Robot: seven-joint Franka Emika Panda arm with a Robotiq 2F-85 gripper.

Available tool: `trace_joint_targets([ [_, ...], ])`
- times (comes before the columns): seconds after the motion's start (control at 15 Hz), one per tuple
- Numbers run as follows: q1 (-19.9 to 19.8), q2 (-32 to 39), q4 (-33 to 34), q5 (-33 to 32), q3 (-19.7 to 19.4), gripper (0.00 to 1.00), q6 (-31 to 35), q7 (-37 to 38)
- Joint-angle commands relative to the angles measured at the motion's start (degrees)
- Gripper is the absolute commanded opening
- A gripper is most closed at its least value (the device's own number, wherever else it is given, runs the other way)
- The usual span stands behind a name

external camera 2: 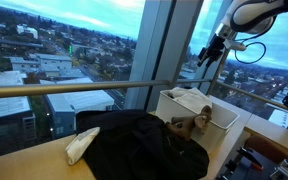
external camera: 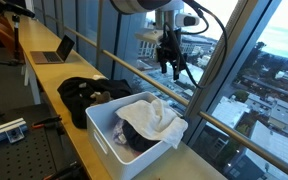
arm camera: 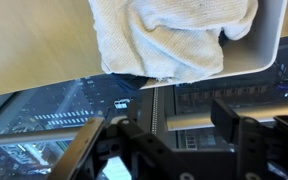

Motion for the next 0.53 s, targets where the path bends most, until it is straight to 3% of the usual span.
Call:
trace_joint_targets([
  [0.0, 1.2, -0.4, 1.5, 0.1, 0.3, 1.00, -1.8, -0.7],
  [0.47, 5.9, -1.1, -5.0, 0.0, 2.7, 1.00, -1.0, 3.2],
])
